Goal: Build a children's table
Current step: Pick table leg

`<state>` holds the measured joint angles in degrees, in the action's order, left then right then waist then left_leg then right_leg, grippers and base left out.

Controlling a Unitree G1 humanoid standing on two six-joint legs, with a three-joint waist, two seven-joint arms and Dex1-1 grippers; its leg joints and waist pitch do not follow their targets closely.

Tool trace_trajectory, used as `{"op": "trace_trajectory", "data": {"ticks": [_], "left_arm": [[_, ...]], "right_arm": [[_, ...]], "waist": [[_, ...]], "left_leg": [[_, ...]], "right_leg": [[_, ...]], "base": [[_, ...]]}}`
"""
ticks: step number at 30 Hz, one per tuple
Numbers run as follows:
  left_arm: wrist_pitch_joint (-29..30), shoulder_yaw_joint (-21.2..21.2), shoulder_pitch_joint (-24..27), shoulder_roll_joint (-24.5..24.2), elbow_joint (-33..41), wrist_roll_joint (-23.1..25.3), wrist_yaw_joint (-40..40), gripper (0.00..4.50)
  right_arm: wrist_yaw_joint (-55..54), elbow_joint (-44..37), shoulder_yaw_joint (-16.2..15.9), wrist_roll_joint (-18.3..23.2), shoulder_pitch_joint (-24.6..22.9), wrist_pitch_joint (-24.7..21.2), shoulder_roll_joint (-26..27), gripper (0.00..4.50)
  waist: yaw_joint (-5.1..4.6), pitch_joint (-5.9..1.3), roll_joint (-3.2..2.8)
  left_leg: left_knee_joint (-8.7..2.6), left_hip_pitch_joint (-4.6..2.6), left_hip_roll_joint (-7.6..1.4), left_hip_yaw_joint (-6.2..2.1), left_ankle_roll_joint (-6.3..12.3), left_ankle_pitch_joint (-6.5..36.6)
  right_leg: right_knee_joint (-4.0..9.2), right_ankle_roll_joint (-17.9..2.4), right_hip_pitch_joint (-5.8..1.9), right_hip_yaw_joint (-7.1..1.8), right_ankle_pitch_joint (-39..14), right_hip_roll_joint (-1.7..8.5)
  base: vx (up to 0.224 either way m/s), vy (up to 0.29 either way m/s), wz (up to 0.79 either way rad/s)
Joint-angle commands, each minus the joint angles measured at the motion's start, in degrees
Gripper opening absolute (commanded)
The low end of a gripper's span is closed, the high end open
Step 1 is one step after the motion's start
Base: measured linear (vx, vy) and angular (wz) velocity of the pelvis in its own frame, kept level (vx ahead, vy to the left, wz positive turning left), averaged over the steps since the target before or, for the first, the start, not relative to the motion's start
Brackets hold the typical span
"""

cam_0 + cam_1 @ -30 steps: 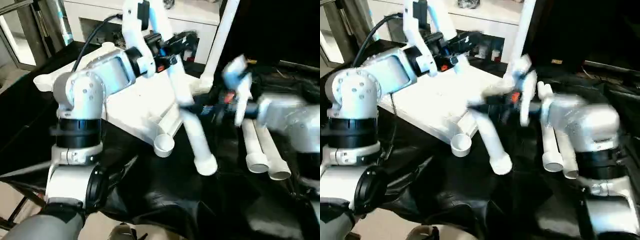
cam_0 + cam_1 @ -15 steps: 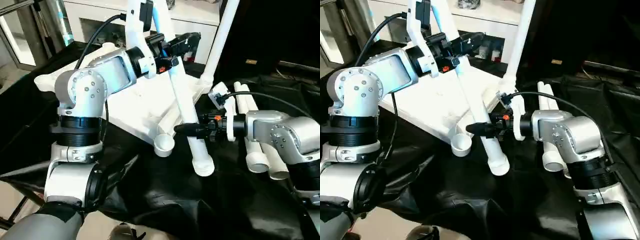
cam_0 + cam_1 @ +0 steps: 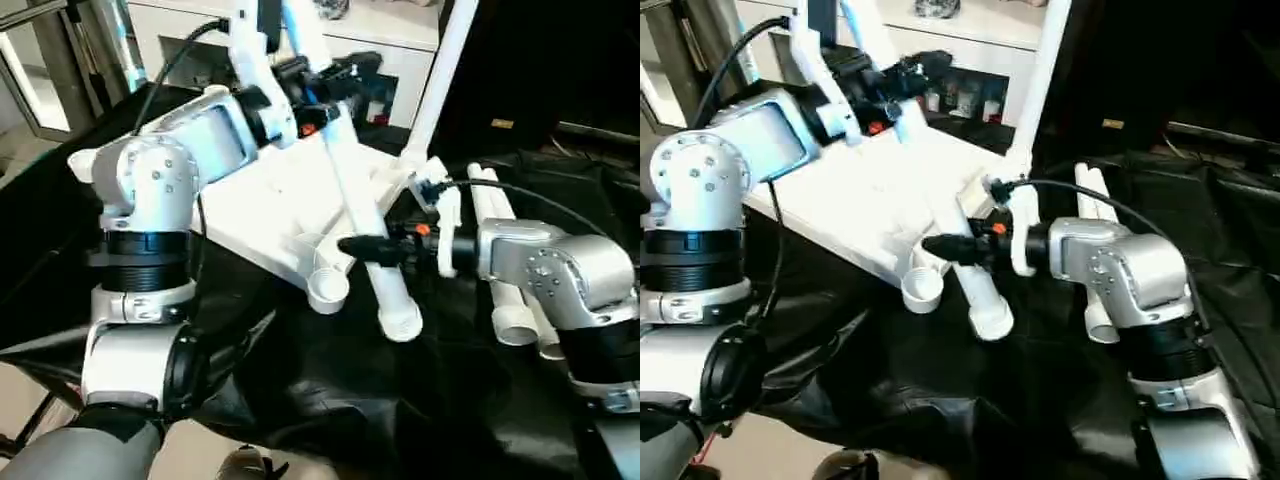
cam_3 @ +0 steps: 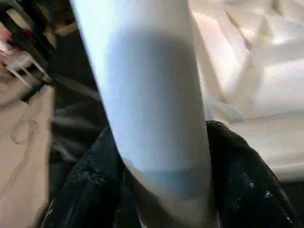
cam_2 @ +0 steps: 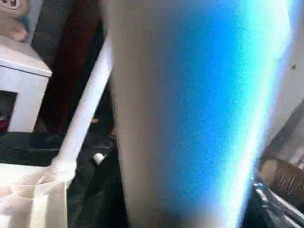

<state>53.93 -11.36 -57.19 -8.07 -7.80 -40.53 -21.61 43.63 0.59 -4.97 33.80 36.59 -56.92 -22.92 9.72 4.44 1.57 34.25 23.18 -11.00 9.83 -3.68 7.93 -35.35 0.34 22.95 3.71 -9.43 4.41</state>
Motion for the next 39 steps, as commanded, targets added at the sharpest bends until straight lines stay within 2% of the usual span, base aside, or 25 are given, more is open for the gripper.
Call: {"op": "trace_trajectory", "data": {"ticks": [1,3,5,11,12,16,20,21,22,26,27,28,35,36,39], "left_arm": [[1.2,1.2,0.4,0.8,0.4,-0.4,0.4,2.23],[2.2,0.9,0.9,1.5,1.2,-1.0,1.1,2.38],[3.1,0.7,1.5,2.2,1.9,-1.3,2.2,2.54],[3.4,-0.2,4.3,5.3,3.1,-1.1,6.7,3.00],[4.0,0.0,5.0,6.0,3.4,-1.2,7.1,3.08],[4.6,1.8,6.0,6.2,4.7,-0.5,6.9,3.54],[4.8,4.2,7.0,6.2,5.8,0.7,7.1,3.60],[4.7,4.4,7.2,6.2,5.7,1.1,7.4,3.90],[4.5,4.7,7.3,6.0,5.6,1.6,7.4,3.97],[4.7,5.3,7.7,5.9,5.2,2.3,7.5,3.98],[4.7,5.2,7.7,5.9,5.2,2.1,7.4,4.30],[4.6,5.3,7.7,5.9,5.3,2.1,7.4,4.36],[3.5,3.7,7.1,6.2,4.0,2.6,8.4,4.50],[3.4,3.3,6.9,6.3,3.6,2.5,8.7,4.31],[3.9,2.9,7.1,6.5,3.7,2.2,9.0,4.10]], "right_arm": [[-2.0,-0.4,4.4,1.3,1.0,-0.5,-0.2,2.01],[-2.5,-0.9,5.3,2.0,1.2,-0.9,0.5,1.87],[-2.8,-1.2,5.9,2.3,1.3,-1.2,0.9,1.78],[-3.2,-1.0,6.2,2.7,1.8,-1.2,1.0,1.74],[-3.1,-1.2,6.0,2.6,1.9,-1.3,0.9,1.73],[-3.0,-1.8,5.8,2.7,1.9,-1.7,0.7,1.73],[-3.0,-1.9,5.4,2.6,2.3,-1.7,0.7,1.73],[-3.0,-1.9,5.4,2.6,2.5,-1.7,0.7,1.73],[-3.0,-2.0,5.4,2.6,2.6,-1.7,0.6,1.73],[-2.7,-2.6,5.1,2.5,2.7,-1.8,0.3,1.73],[-2.7,-2.6,5.0,2.5,2.7,-1.7,0.2,1.73],[-2.6,-2.6,4.9,2.5,2.7,-1.7,0.2,1.73],[-2.4,-2.7,4.6,2.3,2.8,-1.7,-0.1,1.73],[-2.4,-2.8,4.6,2.4,2.8,-1.7,-0.1,1.73],[-2.4,-2.9,4.5,2.4,2.8,-1.7,-0.2,1.73]], "waist": [[-0.14,-5.36,-0.14],[-0.06,-5.35,0.09],[-0.08,-5.39,0.07],[-0.14,-5.39,0.38],[-0.10,-5.37,0.45],[-0.16,-5.31,0.40],[-0.17,-5.32,0.36],[-0.18,-5.29,0.32],[-0.18,-5.31,0.38],[-0.23,-5.30,0.30],[-0.24,-5.32,0.39],[-0.22,-5.34,0.33],[-0.23,-5.34,0.44],[-0.23,-5.31,0.40],[-0.19,-5.32,0.41]], "left_leg": [[-3.63,-1.93,-1.73,-0.63,-3.08,13.8],[-3.67,-1.86,-1.71,-0.56,-3.30,13.5],[-3.68,-1.69,-1.63,-0.62,-3.30,13.1],[-3.52,-1.66,-1.61,-0.49,-2.84,12.5],[-3.56,-1.63,-1.58,-0.45,-2.67,12.3],[-3.70,-1.75,-1.65,-0.55,-2.97,13.1],[-3.69,-1.74,-1.68,-0.55,-3.02,12.9],[-3.75,-1.74,-1.66,-0.55,-3.09,13.2],[-3.74,-1.71,-1.64,-0.57,-3.09,13.2],[-3.73,-1.70,-1.63,-0.58,-3.13,12.8],[-3.70,-1.67,-1.60,-0.55,-3.11,12.8],[-3.69,-1.69,-1.60,-0.56,-3.12,12.7],[-3.68,-1.64,-1.58,-0.53,-2.98,12.7],[-3.69,-1.65,-1.59,-0.55,-2.98,12.7],[-3.64,-1.73,-1.61,-0.53,-2.89,12.7]], "right_leg": [[4.13,-8.3,-2.47,-2.01,-14.6,3.71],[4.05,-8.4,-2.53,-2.04,-14.3,3.68],[4.01,-8.0,-2.73,-2.01,-14.3,3.73],[4.18,-7.7,-2.71,-2.04,-14.6,3.74],[4.33,-7.1,-2.70,-2.03,-15.7,3.71],[4.51,-6.1,-2.51,-2.00,-17.1,3.65],[4.45,-5.8,-2.46,-2.06,-16.9,3.66],[4.55,-5.6,-2.44,-2.04,-17.3,3.63],[4.56,-5.4,-2.49,-2.03,-17.4,3.63],[4.59,-4.9,-2.45,-2.04,-17.6,3.66],[4.59,-5.0,-2.48,-2.03,-17.4,3.63],[4.57,-5.1,-2.48,-2.03,-17.3,3.65],[4.52,-5.5,-2.51,-2.02,-16.7,3.60],[4.52,-5.5,-2.50,-2.02,-16.8,3.61],[4.58,-5.7,-2.45,-2.02,-17.2,3.67]], "base": [[0.000,0.000,0.00],[0.000,0.000,0.00],[0.000,0.000,0.00],[0.000,0.000,0.00],[0.000,0.000,0.00],[0.000,0.000,0.00],[0.000,0.000,0.00],[0.000,0.000,0.00],[0.000,0.000,0.00],[0.000,0.000,0.00],[0.000,0.000,0.00],[0.000,0.000,0.00],[0.000,0.000,0.00],[0.000,0.000,0.00],[0.000,0.000,0.00]]}}
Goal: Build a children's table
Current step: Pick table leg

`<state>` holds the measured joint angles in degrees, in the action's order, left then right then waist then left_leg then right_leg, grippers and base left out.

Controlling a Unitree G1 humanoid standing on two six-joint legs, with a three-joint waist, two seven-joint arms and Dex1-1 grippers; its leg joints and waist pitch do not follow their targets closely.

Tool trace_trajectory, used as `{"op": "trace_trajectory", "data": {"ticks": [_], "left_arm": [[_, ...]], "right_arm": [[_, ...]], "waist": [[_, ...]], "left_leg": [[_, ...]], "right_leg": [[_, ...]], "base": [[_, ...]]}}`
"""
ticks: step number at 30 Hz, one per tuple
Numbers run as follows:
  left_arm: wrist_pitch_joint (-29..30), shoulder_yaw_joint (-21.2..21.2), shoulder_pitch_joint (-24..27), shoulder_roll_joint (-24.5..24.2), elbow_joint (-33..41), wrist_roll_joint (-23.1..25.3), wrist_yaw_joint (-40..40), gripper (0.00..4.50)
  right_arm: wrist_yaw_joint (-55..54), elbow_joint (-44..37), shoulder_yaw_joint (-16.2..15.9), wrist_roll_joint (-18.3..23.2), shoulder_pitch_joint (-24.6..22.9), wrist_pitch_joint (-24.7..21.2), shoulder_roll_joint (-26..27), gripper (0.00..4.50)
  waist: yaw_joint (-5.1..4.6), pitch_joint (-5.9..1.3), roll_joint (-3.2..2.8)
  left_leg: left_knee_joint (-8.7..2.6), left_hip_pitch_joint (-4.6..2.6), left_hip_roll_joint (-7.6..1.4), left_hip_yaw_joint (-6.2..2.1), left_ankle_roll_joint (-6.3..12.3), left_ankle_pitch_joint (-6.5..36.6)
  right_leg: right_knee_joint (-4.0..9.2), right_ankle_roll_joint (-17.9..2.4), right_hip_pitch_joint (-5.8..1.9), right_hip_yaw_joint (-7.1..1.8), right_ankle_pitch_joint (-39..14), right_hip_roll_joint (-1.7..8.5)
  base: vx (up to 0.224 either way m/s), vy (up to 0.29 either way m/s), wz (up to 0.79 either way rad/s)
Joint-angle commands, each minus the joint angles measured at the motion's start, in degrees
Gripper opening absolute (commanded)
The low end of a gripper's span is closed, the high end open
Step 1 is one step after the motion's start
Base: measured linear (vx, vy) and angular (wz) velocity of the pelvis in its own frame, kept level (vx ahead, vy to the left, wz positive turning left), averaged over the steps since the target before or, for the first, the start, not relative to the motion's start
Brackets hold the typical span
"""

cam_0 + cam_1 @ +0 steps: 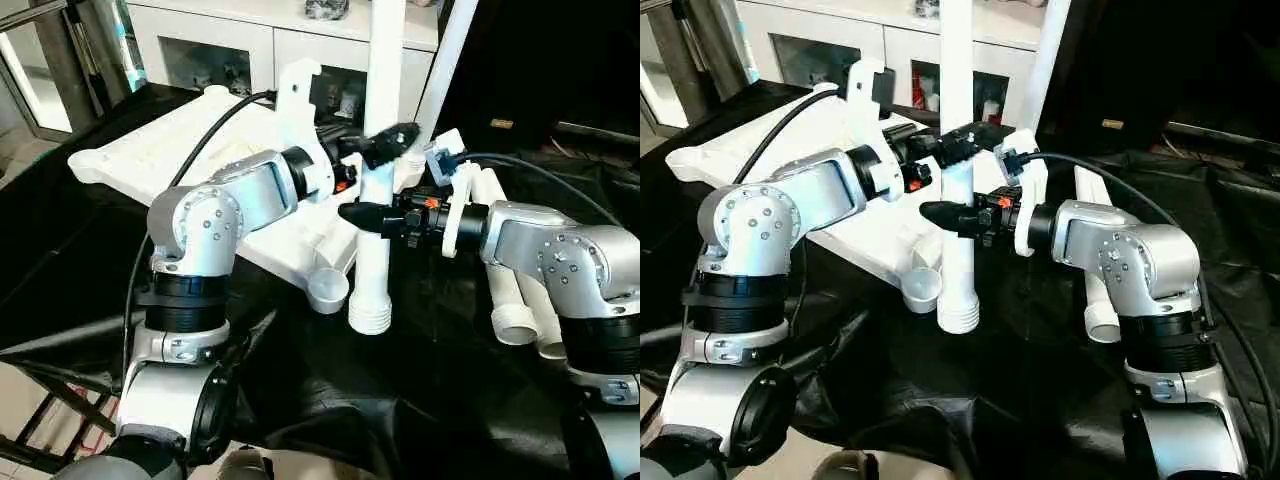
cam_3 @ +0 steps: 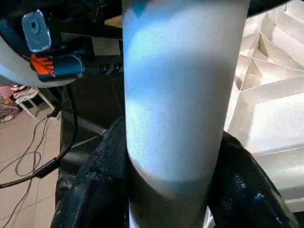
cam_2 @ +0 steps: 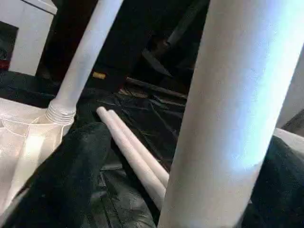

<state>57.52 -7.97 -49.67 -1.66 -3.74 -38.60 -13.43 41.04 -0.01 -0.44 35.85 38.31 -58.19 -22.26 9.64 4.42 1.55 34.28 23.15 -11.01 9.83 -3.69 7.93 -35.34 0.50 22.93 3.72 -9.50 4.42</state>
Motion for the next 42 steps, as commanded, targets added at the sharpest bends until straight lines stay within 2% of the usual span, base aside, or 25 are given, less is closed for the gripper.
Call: {"op": "trace_trajectory", "data": {"ticks": [1,3,5,7,8,17,18,21,23,25,29,32,38,42], "left_arm": [[0.5,-0.7,-0.3,0.3,-0.3,0.0,1.0,4.10],[0.6,-0.8,0.0,0.8,0.1,-0.4,1.2,3.71],[0.4,-0.9,0.2,1.0,0.2,-0.4,1.5,3.71],[0.3,-1.1,0.3,1.2,0.2,-0.7,1.5,3.54],[0.2,-1.6,0.2,1.6,0.1,-1.0,1.8,3.26],[-0.6,-3.3,-0.3,1.1,-0.5,-2.0,0.9,2.61],[-0.6,-3.4,-0.4,1.1,-0.5,-2.0,0.8,2.36],[-0.7,-3.6,-0.4,1.0,-0.3,-2.5,0.4,2.22],[-0.8,-3.4,-0.5,0.7,-0.2,-2.8,-0.5,1.97],[-1.2,-3.5,-0.7,-0.6,-0.1,-4.7,-4.7,1.78],[-1.0,-4.1,-1.1,-2.2,-0.1,-7.4,-10.4,1.74],[-0.8,-5.1,-1.7,-3.6,0.0,-10.4,-16.0,1.73],[-0.6,-5.2,-2.7,-5.3,-0.4,-12.3,-20.7,1.72],[-1.1,-4.7,-2.8,-6.0,-0.3,-12.8,-22.7,1.72]], "right_arm": [[0.2,-2.3,0.0,0.4,1.2,-0.4,-0.8,1.73],[0.1,-2.4,-0.1,0.4,1.2,-0.4,-0.7,1.73],[0.0,-2.5,-0.1,0.4,1.2,-0.4,-0.6,1.73],[-0.1,-2.6,-0.1,0.5,1.2,-0.5,-0.5,1.73],[-0.1,-2.7,0.0,0.5,1.3,-0.6,-0.4,1.73],[-0.8,-3.2,-0.5,-0.5,1.1,1.2,0.1,1.73],[-1.2,-2.8,0.0,-0.3,1.2,1.0,0.5,2.29],[-1.5,-2.2,0.9,0.5,1.2,0.7,1.1,2.49],[-1.2,-2.4,1.0,0.9,1.1,0.4,1.0,2.77],[0.8,-3.1,1.6,2.0,0.8,-0.2,-0.4,2.95],[3.4,-2.6,2.8,4.1,0.7,-1.9,-2.1,3.26],[6.0,-2.1,3.4,5.9,0.1,-3.5,-3.6,3.29],[7.7,-2.2,1.2,5.1,-1.6,-3.4,-5.2,3.29],[6.6,-2.3,1.0,5.7,-1.8,-4.2,-4.2,2.92]], "waist": [[-0.14,-5.28,0.50],[-0.12,-5.28,0.45],[-0.11,-5.31,0.54],[-0.10,-5.28,0.55],[-0.16,-5.29,0.56],[-0.14,-5.27,0.54],[-0.16,-5.30,0.51],[-0.25,-5.26,0.46],[-0.23,-5.28,0.41],[-0.13,-5.29,0.38],[0.03,-5.29,0.41],[-0.01,-5.25,0.47],[-0.08,-5.23,0.31],[-0.05,-5.24,0.14]], "left_leg": [[-3.66,-1.72,-1.61,-0.50,-2.90,12.8],[-3.72,-1.66,-1.65,-0.56,-2.89,12.8],[-3.68,-1.65,-1.61,-0.52,-2.84,12.6],[-3.66,-1.63,-1.58,-0.51,-2.72,12.6],[-3.67,-1.57,-1.60,-0.53,-2.71,12.5],[-3.68,-1.63,-1.57,-0.52,-2.78,12.6],[-3.67,-1.64,-1.59,-0.53,-2.73,12.6],[-3.73,-1.65,-1.58,-0.56,-2.77,13.2],[-3.75,-1.73,-1.62,-0.58,-2.86,13.1],[-3.77,-1.76,-1.62,-0.57,-2.84,13.0],[-3.72,-1.72,-1.60,-0.48,-2.85,12.6],[-3.66,-1.68,-1.47,-0.42,-2.43,12.7],[-3.78,-1.82,-1.66,-0.50,-2.89,13.4],[-3.81,-1.95,-1.74,-0.54,-3.19,14.0]], "right_leg": [[4.60,-5.9,-2.43,-2.02,-17.2,3.66],[4.54,-5.8,-2.47,-2.02,-17.2,3.65],[4.55,-5.8,-2.51,-2.03,-16.9,3.67],[4.59,-5.8,-2.49,-2.02,-17.2,3.67],[4.58,-5.7,-2.52,-2.02,-17.1,3.65],[4.64,-5.3,-2.43,-2.03,-17.6,3.61],[4.62,-5.4,-2.44,-2.02,-17.5,3.65],[4.66,-5.4,-2.38,-1.99,-17.8,3.60],[4.65,-5.2,-2.37,-2.01,-17.7,3.62],[4.56,-5.2,-2.36,-2.04,-17.6,3.62],[4.40,-6.1,-2.38,-2.06,-16.5,3.61],[4.52,-6.5,-2.54,-2.01,-17.1,3.73],[4.49,-6.6,-2.40,-2.05,-18.0,3.74],[4.42,-6.8,-2.30,-2.10,-18.0,3.76]], "base": [[0.000,0.000,0.00],[0.000,0.000,0.00],[0.000,0.000,0.00],[0.000,0.000,0.00],[0.000,0.000,0.00],[0.000,0.000,0.00],[0.000,0.000,0.00],[0.000,0.000,0.00],[0.000,0.000,0.00],[0.000,0.000,0.00],[0.000,0.000,0.00],[0.000,0.000,0.00],[0.000,0.000,0.00],[0.000,0.000,0.00]]}}
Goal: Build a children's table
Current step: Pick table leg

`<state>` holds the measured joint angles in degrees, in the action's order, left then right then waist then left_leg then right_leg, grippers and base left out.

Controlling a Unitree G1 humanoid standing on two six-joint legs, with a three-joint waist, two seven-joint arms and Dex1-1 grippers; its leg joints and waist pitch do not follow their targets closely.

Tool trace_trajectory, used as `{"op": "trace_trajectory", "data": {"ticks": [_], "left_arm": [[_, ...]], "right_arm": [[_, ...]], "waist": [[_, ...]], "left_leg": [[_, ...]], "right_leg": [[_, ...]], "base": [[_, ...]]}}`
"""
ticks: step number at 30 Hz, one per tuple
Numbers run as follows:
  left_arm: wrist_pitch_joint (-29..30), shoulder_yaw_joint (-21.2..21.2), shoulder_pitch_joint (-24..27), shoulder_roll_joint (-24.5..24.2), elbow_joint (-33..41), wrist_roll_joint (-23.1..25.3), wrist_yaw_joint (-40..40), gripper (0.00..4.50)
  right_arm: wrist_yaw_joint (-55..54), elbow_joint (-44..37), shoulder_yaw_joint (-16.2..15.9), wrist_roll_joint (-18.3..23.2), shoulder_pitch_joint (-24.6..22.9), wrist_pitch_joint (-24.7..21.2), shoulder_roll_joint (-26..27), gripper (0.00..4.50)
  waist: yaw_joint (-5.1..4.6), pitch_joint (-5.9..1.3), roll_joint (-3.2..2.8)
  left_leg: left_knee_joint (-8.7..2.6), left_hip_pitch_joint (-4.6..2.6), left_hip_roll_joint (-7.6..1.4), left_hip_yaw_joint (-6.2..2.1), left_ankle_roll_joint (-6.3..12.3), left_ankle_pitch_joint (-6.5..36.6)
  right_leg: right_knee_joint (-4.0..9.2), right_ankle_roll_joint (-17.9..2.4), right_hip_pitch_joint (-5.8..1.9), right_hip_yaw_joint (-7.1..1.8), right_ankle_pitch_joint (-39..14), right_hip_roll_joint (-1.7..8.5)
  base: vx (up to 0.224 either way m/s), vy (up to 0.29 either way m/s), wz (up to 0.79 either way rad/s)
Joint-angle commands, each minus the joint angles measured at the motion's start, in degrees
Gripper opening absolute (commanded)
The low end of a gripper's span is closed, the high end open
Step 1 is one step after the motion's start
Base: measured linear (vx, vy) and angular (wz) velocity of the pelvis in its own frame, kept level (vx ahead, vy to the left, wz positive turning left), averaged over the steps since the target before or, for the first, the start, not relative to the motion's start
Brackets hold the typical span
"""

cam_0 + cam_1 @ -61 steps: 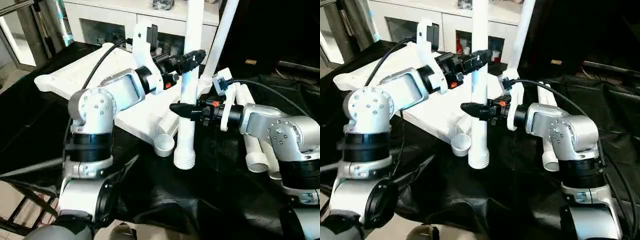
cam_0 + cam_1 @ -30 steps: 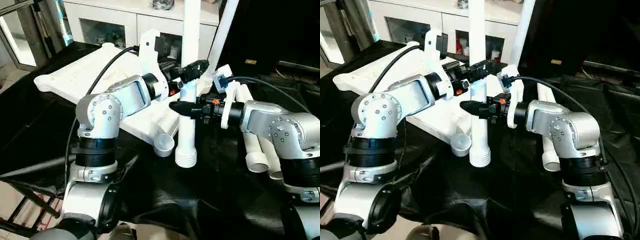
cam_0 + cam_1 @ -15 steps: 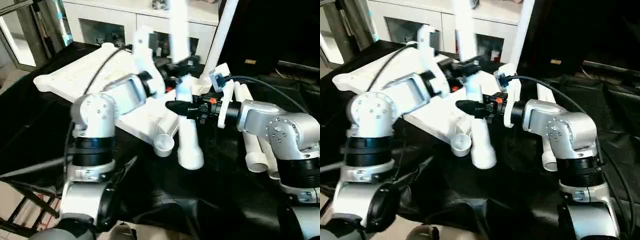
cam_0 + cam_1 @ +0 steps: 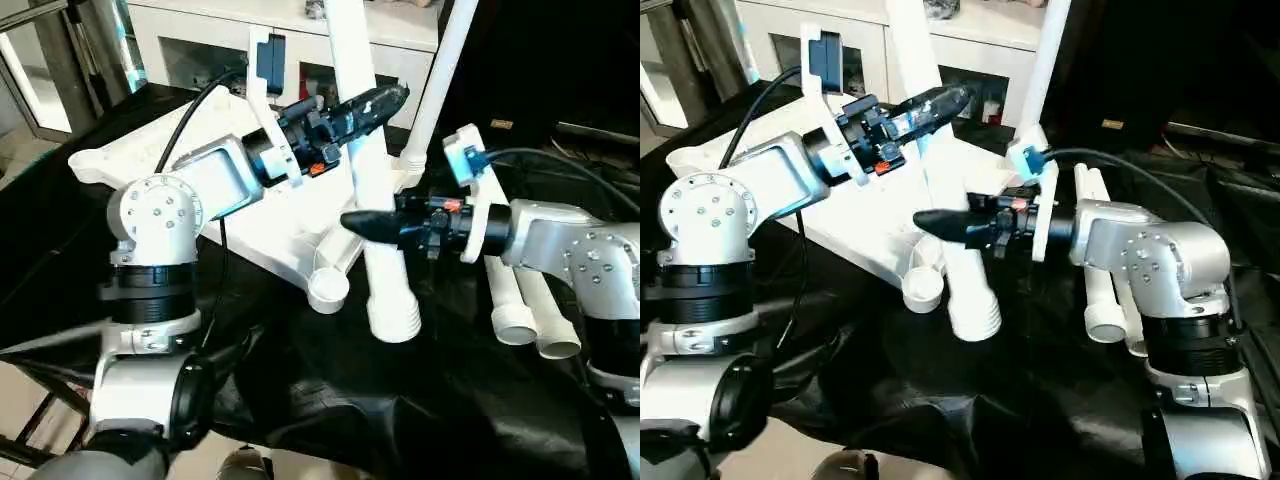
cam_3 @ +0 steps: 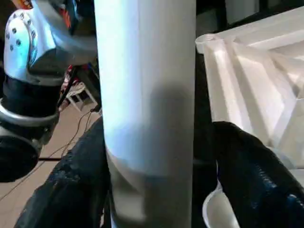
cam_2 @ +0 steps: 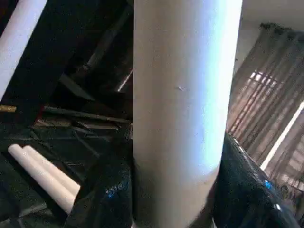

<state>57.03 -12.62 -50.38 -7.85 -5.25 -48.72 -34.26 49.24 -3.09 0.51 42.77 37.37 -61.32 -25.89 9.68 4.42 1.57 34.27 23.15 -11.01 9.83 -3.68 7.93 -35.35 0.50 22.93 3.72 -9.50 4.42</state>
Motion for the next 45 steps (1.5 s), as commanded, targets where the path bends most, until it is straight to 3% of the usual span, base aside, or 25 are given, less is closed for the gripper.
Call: {"op": "trace_trajectory", "data": {"ticks": [1,12,13,17,19,20,25,31,34,35,36,38,45], "left_arm": [[-0.7,0.1,-2.0,0.1,1.1,-2.7,-2.1,1.72],[-1.6,0.1,-2.1,0.4,0.7,-1.8,-1.5,1.72],[-2.1,0.2,-2.3,0.5,-0.4,-0.3,0.3,2.28],[-2.7,-0.8,-2.8,1.3,-3.0,1.4,4.4,2.48],[-3.6,-0.5,-2.7,1.4,-3.2,2.5,5.7,2.77],[-4.0,-0.3,-2.7,1.5,-3.4,4.0,7.8,2.86],[-3.5,3.0,-2.0,2.1,-4.3,13.0,20.5,3.08],[-2.8,3.4,-0.1,6.9,-1.6,16.7,31.2,3.08],[-2.8,3.3,0.1,7.6,-1.4,17.3,32.8,3.08],[-3.1,2.5,0.5,9.3,-0.8,17.9,35.8,2.80],[-4.1,1.6,1.0,11.0,0.2,18.5,38.7,2.72],[-4.4,1.1,1.2,11.9,0.8,18.4,39.8,2.66],[-6.2,0.1,1.5,13.5,2.2,17.7,40.8,1.95]], "right_arm": [[-1.9,0.9,0.2,-1.0,-0.7,-1.1,-0.4,2.83],[-4.5,0.8,-1.0,-3.1,-0.4,0.8,0.9,1.88],[-5.5,0.6,-1.0,-3.4,-0.3,1.2,1.6,1.83],[-7.2,-0.3,-0.8,-3.6,-0.1,1.5,3.0,1.80],[-8.1,-0.5,-0.8,-3.5,-0.1,1.9,3.7,1.79],[-8.7,-0.8,-0.7,-3.6,-0.1,2.3,4.2,1.79],[-14.6,-0.9,-1.8,-7.8,0.5,5.8,7.4,1.78],[-19.8,-0.7,-2.4,-10.5,1.0,7.4,10.7,1.78],[-20.2,-0.6,-2.3,-10.8,1.1,7.5,11.0,1.78],[-21.0,-0.5,-2.2,-11.3,1.1,7.6,11.6,1.78],[-21.9,-0.3,-2.1,-11.8,1.2,7.7,12.1,1.78],[-22.2,-0.3,-2.0,-12.0,1.1,7.7,12.3,1.78],[-23.3,-0.5,-2.5,-13.1,1.0,8.7,13.0,1.78]], "waist": [[-0.10,-5.28,0.16],[-0.07,-5.28,0.26],[-0.12,-5.26,0.27],[-0.12,-5.23,0.25],[-0.02,-5.28,0.36],[-0.05,-5.25,0.09],[-0.38,-5.32,0.11],[-0.41,-5.40,0.16],[-0.44,-5.38,0.22],[-0.39,-5.39,-0.04],[-0.55,-5.31,0.08],[-0.57,-5.25,0.31],[-0.68,-5.26,0.21]], "left_leg": [[-3.82,-1.92,-1.77,-0.57,-3.25,13.9],[-3.80,-1.82,-1.72,-0.50,-3.27,13.1],[-3.81,-1.83,-1.71,-0.50,-3.33,13.2],[-3.90,-2.05,-1.73,-0.53,-3.95,14.2],[-3.99,-1.76,-1.70,-0.63,-3.99,13.8],[-3.99,-1.77,-1.70,-0.68,-4.04,14.0],[-4.09,-1.76,-1.74,-0.79,-4.70,13.7],[-3.89,-1.71,-1.67,-0.67,-4.14,12.8],[-3.95,-1.59,-1.62,-0.69,-4.01,12.5],[-3.92,-1.63,-1.60,-0.73,-4.04,12.8],[-3.97,-1.58,-1.71,-0.79,-4.06,13.4],[-3.91,-1.64,-1.56,-0.68,-3.71,13.9],[-3.98,-1.61,-1.53,-0.82,-3.72,15.0]], "right_leg": [[4.34,-7.0,-2.34,-2.07,-17.5,3.77],[4.27,-7.0,-2.35,-2.11,-17.0,3.82],[4.26,-7.0,-2.29,-2.12,-17.0,3.76],[4.46,-6.4,-2.13,-2.15,-18.4,3.76],[4.40,-5.8,-2.44,-2.12,-18.5,3.90],[4.40,-5.7,-2.37,-2.11,-18.5,3.89],[4.32,-4.3,-2.23,-2.17,-17.6,3.67],[4.23,-5.2,-2.33,-2.15,-14.6,3.67],[4.17,-5.1,-2.49,-2.13,-14.0,3.54],[4.16,-5.0,-2.48,-2.13,-14.1,3.59],[4.26,-5.0,-2.51,-2.12,-14.2,3.60],[4.60,-4.8,-2.45,-2.08,-15.6,3.60],[5.01,-3.0,-2.26,-1.93,-18.7,3.54]], "base": [[0.000,0.000,0.00],[0.000,0.000,0.00],[0.000,0.000,0.00],[0.000,0.000,0.00],[0.000,0.000,0.00],[0.000,0.000,0.00],[0.000,0.000,0.00],[0.000,0.000,0.00],[0.000,0.000,0.00],[0.000,0.000,0.00],[0.000,0.000,0.00],[0.000,0.000,0.00],[0.000,0.000,0.00]]}}
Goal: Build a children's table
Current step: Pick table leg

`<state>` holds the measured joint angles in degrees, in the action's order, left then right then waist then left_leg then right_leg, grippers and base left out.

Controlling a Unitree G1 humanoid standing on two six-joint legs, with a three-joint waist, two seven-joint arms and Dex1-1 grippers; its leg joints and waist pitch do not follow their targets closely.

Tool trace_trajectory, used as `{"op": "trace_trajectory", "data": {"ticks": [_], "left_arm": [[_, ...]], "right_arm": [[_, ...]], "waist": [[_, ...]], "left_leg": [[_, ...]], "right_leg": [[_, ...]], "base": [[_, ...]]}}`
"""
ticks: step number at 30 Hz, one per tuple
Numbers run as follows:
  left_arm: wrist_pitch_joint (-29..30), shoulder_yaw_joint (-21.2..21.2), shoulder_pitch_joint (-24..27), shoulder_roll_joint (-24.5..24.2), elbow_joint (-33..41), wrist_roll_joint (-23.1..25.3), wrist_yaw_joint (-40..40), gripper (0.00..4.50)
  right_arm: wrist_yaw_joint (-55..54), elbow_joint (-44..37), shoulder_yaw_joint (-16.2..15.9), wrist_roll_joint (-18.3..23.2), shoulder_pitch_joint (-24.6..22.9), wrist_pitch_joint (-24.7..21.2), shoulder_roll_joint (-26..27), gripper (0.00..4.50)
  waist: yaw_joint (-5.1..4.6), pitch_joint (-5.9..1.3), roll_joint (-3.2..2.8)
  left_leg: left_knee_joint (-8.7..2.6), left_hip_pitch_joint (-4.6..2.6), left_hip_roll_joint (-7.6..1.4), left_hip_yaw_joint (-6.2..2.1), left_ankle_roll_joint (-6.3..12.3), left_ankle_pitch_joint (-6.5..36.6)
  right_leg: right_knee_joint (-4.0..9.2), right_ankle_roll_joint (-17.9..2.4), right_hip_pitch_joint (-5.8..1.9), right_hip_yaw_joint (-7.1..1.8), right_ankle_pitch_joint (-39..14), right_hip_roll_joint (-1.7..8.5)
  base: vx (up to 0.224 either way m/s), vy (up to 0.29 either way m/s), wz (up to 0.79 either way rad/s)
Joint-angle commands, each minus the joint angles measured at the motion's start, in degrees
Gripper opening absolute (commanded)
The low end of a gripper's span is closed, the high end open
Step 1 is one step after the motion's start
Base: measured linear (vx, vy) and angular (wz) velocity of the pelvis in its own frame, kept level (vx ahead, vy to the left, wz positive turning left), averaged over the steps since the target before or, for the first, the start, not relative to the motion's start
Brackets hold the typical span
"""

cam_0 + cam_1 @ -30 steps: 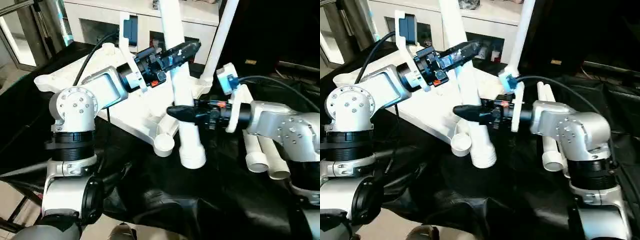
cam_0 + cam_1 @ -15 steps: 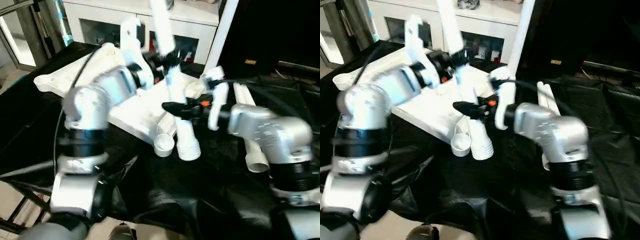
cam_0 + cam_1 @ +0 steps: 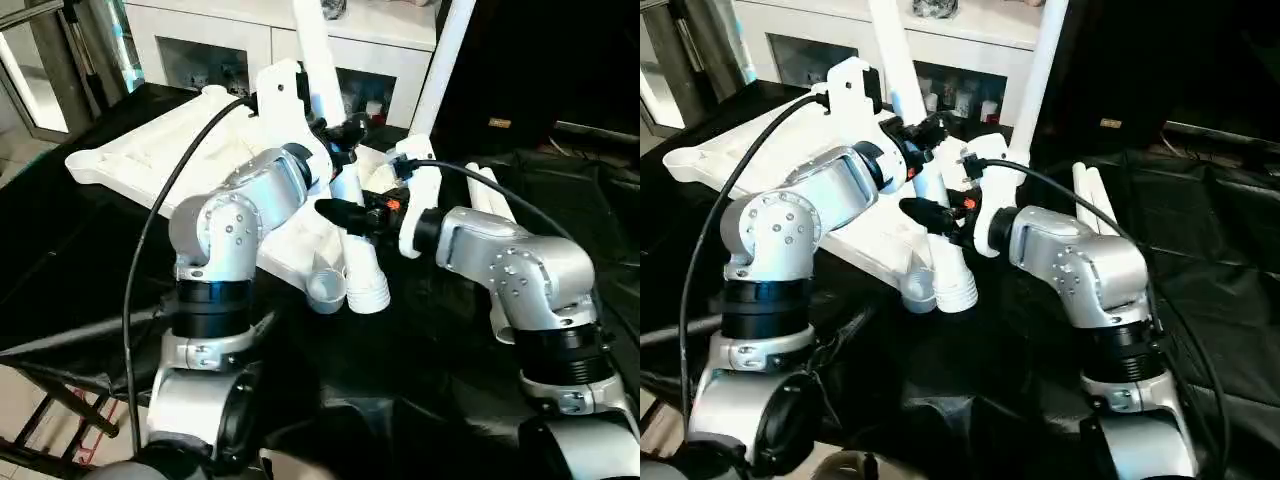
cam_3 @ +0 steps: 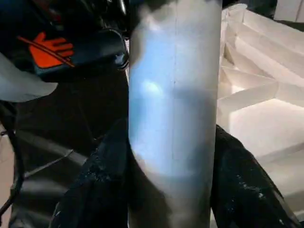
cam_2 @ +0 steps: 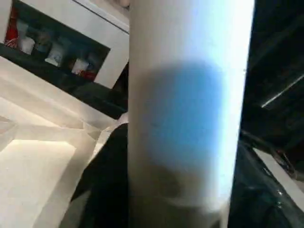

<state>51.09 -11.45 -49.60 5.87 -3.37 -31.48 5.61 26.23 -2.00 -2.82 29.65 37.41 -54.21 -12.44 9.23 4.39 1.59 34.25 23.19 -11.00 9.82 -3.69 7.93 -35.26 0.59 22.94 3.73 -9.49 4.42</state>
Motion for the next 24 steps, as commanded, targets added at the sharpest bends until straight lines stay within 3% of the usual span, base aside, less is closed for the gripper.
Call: {"op": "trace_trajectory", "data": {"ticks": [1,5,7,8,12,16,19,20,21,24], "left_arm": [[-0.4,-1.2,0.7,-0.2,0.4,0.2,0.6,1.85],[-0.6,-1.1,0.8,-1.0,1.7,-1.8,-3.4,1.78],[0.1,-1.3,0.6,-1.6,2.1,-4.0,-6.6,1.77],[1.0,-1.2,0.4,-2.5,2.5,-5.9,-10.0,1.77],[3.4,1.5,1.0,-7.1,5.1,-12.2,-24.6,1.77],[3.9,2.1,1.7,-8.7,7.1,-15.7,-31.7,1.77],[3.3,2.7,2.0,-9.9,8.0,-17.2,-36.6,1.77],[2.6,3.6,2.2,-10.9,8.4,-17.4,-39.8,1.77],[2.0,4.4,2.3,-11.6,8.8,-17.6,-42.3,1.77],[1.4,5.6,2.3,-12.5,8.7,-17.5,-44.8,1.77]], "right_arm": [[-0.3,-1.6,0.8,-0.1,1.0,1.8,-0.5,2.34],[1.1,-1.2,4.4,3.9,1.2,0.6,0.6,2.56],[3.6,-1.5,4.4,5.0,0.9,0.0,-0.8,2.69],[6.1,-1.8,4.2,6.1,0.4,-0.9,-2.4,2.87],[16.5,-4.3,2.6,9.9,-2.8,-3.3,-8.0,2.89],[19.1,-5.0,0.7,9.6,-4.0,-3.3,-10.3,2.89],[20.9,-5.6,-0.5,9.5,-4.6,-2.3,-11.8,2.89],[21.5,-5.6,-0.7,9.7,-4.6,-2.3,-12.2,2.89],[21.7,-5.6,-0.8,9.8,-4.5,-2.4,-12.4,2.62],[21.2,-5.0,-0.4,9.8,-4.1,-3.2,-12.1,2.44]], "waist": [[-0.24,-5.23,0.17],[-0.37,-5.28,0.21],[-0.51,-5.26,0.35],[-0.15,-5.32,0.34],[0.13,-5.28,0.58],[0.15,-5.26,0.32],[0.07,-5.05,0.34],[0.07,-4.94,0.42],[0.10,-4.93,0.37],[-0.10,-4.85,0.24]], "left_leg": [[-3.96,-1.72,-1.55,-0.81,-3.73,15.1],[-3.88,-1.68,-1.48,-0.77,-3.32,14.8],[-3.87,-1.72,-1.51,-0.70,-3.22,14.5],[-3.77,-1.77,-1.53,-0.60,-2.80,13.5],[-3.76,-1.53,-1.61,-0.50,-2.22,12.2],[-3.77,-1.59,-1.72,-0.47,-2.44,12.3],[-3.85,-1.78,-1.72,-0.45,-2.65,14.1],[-3.87,-1.94,-1.69,-0.48,-2.69,15.2],[-3.92,-1.99,-1.73,-0.52,-2.72,15.4],[-4.07,-2.01,-1.81,-0.68,-3.38,16.8]], "right_leg": [[4.93,-3.0,-2.22,-1.94,-18.7,3.52],[4.81,-3.3,-2.19,-1.91,-18.1,3.54],[4.80,-3.4,-2.14,-1.93,-17.6,3.42],[4.62,-4.1,-2.28,-1.99,-16.9,3.54],[4.23,-5.8,-2.55,-2.02,-14.1,3.61],[4.07,-7.2,-2.50,-2.11,-14.6,3.68],[4.48,-6.8,-2.33,-2.14,-17.7,3.73],[4.86,-6.0,-2.24,-2.12,-20.8,3.87],[4.96,-5.7,-2.17,-2.12,-21.6,3.87],[5.04,-4.9,-2.07,-2.04,-23.3,3.82]], "base": [[0.000,0.000,0.00],[0.000,0.000,0.00],[0.000,0.000,0.00],[0.000,0.000,0.00],[0.000,0.000,0.00],[0.000,0.000,0.00],[0.000,0.000,0.00],[0.000,0.000,0.00],[0.000,0.000,0.00],[0.000,0.000,0.00]]}}
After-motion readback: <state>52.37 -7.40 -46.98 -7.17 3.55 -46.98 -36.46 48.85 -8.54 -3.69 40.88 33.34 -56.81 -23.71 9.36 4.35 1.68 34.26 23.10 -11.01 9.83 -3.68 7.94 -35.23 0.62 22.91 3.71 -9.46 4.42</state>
